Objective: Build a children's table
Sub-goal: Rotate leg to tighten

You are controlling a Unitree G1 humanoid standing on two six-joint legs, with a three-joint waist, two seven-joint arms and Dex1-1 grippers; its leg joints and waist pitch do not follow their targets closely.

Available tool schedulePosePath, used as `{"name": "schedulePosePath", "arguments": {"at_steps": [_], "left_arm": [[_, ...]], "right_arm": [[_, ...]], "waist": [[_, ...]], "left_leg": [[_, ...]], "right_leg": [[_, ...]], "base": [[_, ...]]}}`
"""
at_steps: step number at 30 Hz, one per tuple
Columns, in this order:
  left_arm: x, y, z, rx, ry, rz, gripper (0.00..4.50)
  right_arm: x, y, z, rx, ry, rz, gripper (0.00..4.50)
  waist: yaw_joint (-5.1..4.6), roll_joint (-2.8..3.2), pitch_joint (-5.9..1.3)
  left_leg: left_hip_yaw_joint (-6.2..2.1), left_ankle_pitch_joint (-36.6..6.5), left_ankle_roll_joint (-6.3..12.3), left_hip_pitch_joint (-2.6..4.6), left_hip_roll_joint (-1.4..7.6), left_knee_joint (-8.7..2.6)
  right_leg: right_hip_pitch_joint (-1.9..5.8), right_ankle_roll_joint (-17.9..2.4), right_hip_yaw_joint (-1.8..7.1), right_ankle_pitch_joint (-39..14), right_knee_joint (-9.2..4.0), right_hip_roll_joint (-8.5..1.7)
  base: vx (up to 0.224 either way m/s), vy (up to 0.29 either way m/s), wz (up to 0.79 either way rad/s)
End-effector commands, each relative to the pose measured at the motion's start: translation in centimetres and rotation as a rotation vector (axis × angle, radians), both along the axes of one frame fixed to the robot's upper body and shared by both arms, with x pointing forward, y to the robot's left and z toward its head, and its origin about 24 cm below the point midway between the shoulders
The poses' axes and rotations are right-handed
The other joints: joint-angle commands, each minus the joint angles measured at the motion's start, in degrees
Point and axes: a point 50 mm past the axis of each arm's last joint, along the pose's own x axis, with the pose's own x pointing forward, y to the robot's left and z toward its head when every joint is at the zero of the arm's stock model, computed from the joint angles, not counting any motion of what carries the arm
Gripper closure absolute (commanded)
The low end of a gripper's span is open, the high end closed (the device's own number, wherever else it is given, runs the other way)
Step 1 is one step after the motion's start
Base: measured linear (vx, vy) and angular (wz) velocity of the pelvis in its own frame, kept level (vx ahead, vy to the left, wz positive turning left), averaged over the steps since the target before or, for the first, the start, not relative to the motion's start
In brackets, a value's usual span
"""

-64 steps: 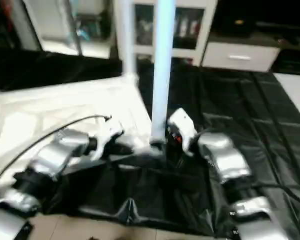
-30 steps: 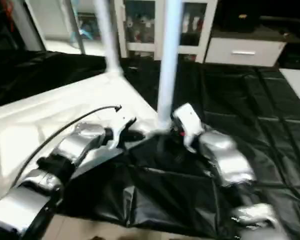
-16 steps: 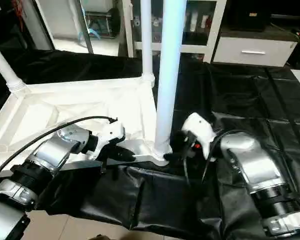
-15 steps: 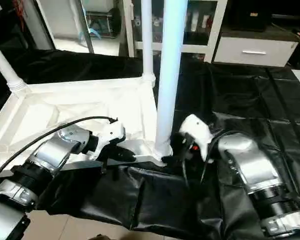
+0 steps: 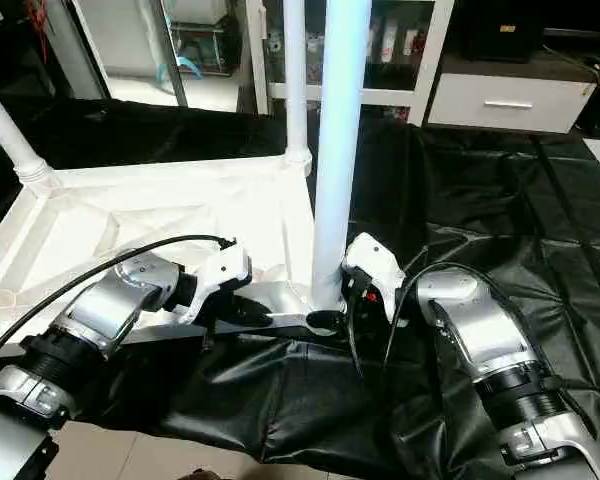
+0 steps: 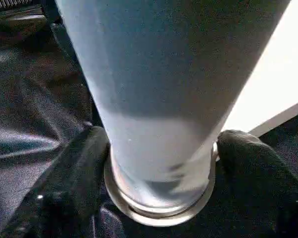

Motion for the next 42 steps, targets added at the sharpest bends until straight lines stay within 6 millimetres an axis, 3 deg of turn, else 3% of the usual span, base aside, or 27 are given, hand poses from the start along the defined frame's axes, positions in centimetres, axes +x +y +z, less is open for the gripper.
{"name": "schedulePosePath", "arguments": {"at_steps": [1,5,6,9,10,11,15,17,20,21,22,23,25,28,30,32,34,36,39,40,42], "left_arm": [[-0.8,-0.2,-1.1,0.033,0.052,-0.031,4.50],[-0.9,-0.3,-1.2,0.033,0.056,-0.031,4.50],[-0.9,-0.3,-1.2,0.034,0.057,-0.030,4.50],[-0.9,-0.4,-1.3,0.035,0.060,-0.029,4.50],[-0.9,-0.5,-1.3,0.038,0.061,-0.028,4.50],[-0.9,-0.5,-1.3,0.039,0.061,-0.027,4.50],[-0.4,-0.7,-1.4,0.050,0.042,0.019,4.50],[0.2,-1.2,-1.3,0.041,0.015,0.072,4.50],[1.4,-2.3,-1.1,0.006,-0.022,0.185,4.50],[1.7,-2.6,-1.0,-0.004,-0.024,0.211,4.50],[2.2,-3.2,-0.9,-0.018,-0.034,0.259,4.50],[2.6,-3.6,-0.8,-0.032,-0.039,0.307,4.50],[3.3,-4.3,-0.5,-0.040,-0.054,0.396,4.50],[4.2,-5.1,-0.2,-0.023,-0.127,0.482,4.50],[4.3,-5.6,-0.1,-0.020,-0.144,0.471,4.50],[4.1,-5.9,-0.1,-0.011,-0.145,0.422,4.50],[4.1,-5.9,-0.1,-0.013,-0.145,0.411,4.50],[4.1,-5.8,-0.2,-0.009,-0.148,0.405,4.50],[4.2,-5.6,-0.4,0.009,-0.155,0.398,4.50],[4.2,-5.6,-0.5,0.012,-0.155,0.397,4.50],[4.3,-5.6,-0.4,0.005,-0.166,0.394,4.50]], "right_arm": [[0.1,0.4,0.1,-0.008,-0.005,0.028,1.23],[0.1,0.3,0.0,-0.008,-0.006,0.019,1.50],[0.1,0.4,0.0,-0.006,-0.005,0.017,1.58],[-0.1,0.6,-0.2,-0.003,-0.002,0.018,1.74],[-0.1,0.7,-0.5,0.002,0.001,0.003,1.77],[-0.1,0.7,-0.5,0.002,0.001,-0.003,1.80],[1.0,1.0,-1.3,0.011,-0.028,-0.178,1.83],[1.6,1.1,-1.9,0.010,-0.042,-0.284,1.84],[2.2,1.6,-2.5,0.044,-0.041,-0.425,1.84],[2.2,1.8,-2.6,0.055,-0.035,-0.453,1.85],[2.3,2.1,-2.9,0.069,-0.023,-0.513,1.85],[2.4,2.5,-3.3,0.070,-0.022,-0.561,1.85],[2.7,2.9,-3.8,0.047,-0.050,-0.651,1.85],[3.0,3.8,-4.4,0.032,-0.079,-0.770,1.86],[3.1,4.5,-4.4,0.035,-0.095,-0.784,1.86],[3.3,5.0,-3.9,0.050,-0.123,-0.771,1.86],[3.4,4.9,-3.6,0.058,-0.140,-0.775,1.86],[3.6,4.5,-3.2,0.075,-0.166,-0.797,1.16],[3.6,4.0,-2.7,0.080,-0.198,-0.815,1.14],[3.6,3.9,-2.6,0.078,-0.204,-0.823,0.88],[3.4,3.2,-2.1,0.046,-0.236,-0.823,0.76]], "waist": [[-0.15,-0.58,-3.67],[-0.23,-0.58,-3.68],[-0.17,-0.28,-3.73],[-0.22,-0.46,-3.75],[-0.20,-0.08,-3.73],[-0.25,-0.15,-3.71],[-0.73,-0.08,-3.52],[-1.41,-0.12,-3.29],[-2.56,-0.23,-2.98],[-2.64,-0.42,-3.04],[-2.80,-0.32,-2.97],[-2.83,-0.25,-2.90],[-2.85,-0.55,-2.93],[-3.07,-0.42,-2.98],[-2.94,-0.39,-3.13],[-2.94,-0.23,-3.21],[-2.96,-0.26,-3.20],[-2.97,-0.26,-3.20],[-2.89,0.02,-3.25],[-2.72,-0.07,-3.31],[-2.57,-0.10,-3.43]], "left_leg": [[-1.30,-14.80,2.43,0.70,2.88,-4.16],[-1.28,-15.23,2.34,0.71,2.81,-4.15],[-1.35,-15.16,2.26,0.74,2.84,-4.14],[-1.30,-15.01,2.33,0.71,2.80,-4.10],[-1.33,-15.31,2.21,0.76,2.79,-4.11],[-1.29,-15.46,2.18,0.76,2.78,-4.12],[-1.41,-17.23,1.55,0.65,2.61,-4.30],[-1.64,-19.62,0.32,0.77,2.35,-4.46],[-1.81,-23.80,-0.47,1.46,1.87,-4.33],[-1.99,-24.07,-0.41,1.46,1.91,-4.37],[-1.92,-24.17,-0.04,1.45,1.76,-4.30],[-1.81,-24.72,-0.02,1.97,1.73,-4.14],[-2.07,-24.59,0.07,1.68,1.70,-4.32],[-2.26,-25.72,-0.07,2.00,1.47,-4.24],[-2.38,-24.84,0.66,1.54,1.65,-4.59],[-2.45,-23.80,0.98,0.91,1.94,-5.03],[-2.31,-24.61,0.96,1.09,1.92,-5.01],[-2.22,-24.36,1.19,1.04,1.84,-4.96],[-2.11,-23.67,1.25,1.06,1.83,-4.93],[-2.06,-23.32,1.12,1.20,1.92,-4.98],[-2.11,-21.86,1.15,0.88,2.05,-5.05]], "right_leg": [[2.69,-13.81,2.15,-15.26,-3.44,-3.11],[2.73,-13.77,2.13,-15.39,-3.49,-3.05],[2.73,-13.81,2.12,-15.37,-3.44,-3.10],[2.77,-13.89,2.12,-14.90,-3.45,-3.05],[2.72,-13.89,2.10,-15.22,-3.46,-3.05],[2.71,-13.85,2.10,-15.19,-3.56,-3.00],[2.59,-13.27,2.05,-17.85,-3.79,-3.08],[2.58,-11.87,1.84,-22.28,-4.32,-3.07],[1.95,-9.12,1.43,-30.11,-5.46,-2.88],[2.06,-8.66,1.32,-31.01,-5.48,-2.98],[1.77,-7.75,1.32,-32.44,-5.77,-2.89],[1.18,-7.32,1.29,-33.62,-6.21,-2.78],[1.48,-6.50,1.13,-34.36,-6.26,-2.87],[1.07,-5.17,0.70,-36.43,-6.83,-2.89],[1.52,-4.94,0.76,-34.40,-6.82,-2.99],[1.90,-6.17,1.00,-30.00,-6.32,-3.02],[1.73,-6.74,1.14,-29.30,-6.28,-3.04],[1.76,-7.18,1.28,-28.90,-6.29,-3.14],[1.70,-7.57,1.41,-27.85,-6.24,-3.09],[1.68,-7.83,1.51,-26.75,-6.15,-3.07],[2.15,-8.66,1.62,-23.99,-5.67,-3.14]], "base": [[0.000,0.000,0.00],[0.000,0.000,0.00],[0.000,0.000,0.00],[0.000,0.000,0.00],[0.000,0.000,0.00],[0.000,0.000,0.00],[0.000,0.000,0.00],[0.000,0.000,0.00],[0.000,0.000,0.00],[0.000,0.000,0.00],[0.000,0.000,0.00],[0.000,0.000,0.00],[0.000,0.000,0.00],[0.000,0.000,0.00],[0.000,0.000,0.00],[0.000,0.000,0.00],[0.000,0.000,0.00],[0.000,0.000,0.00],[0.000,0.000,0.00],[0.000,0.000,0.00],[0.000,0.000,0.00]]}}
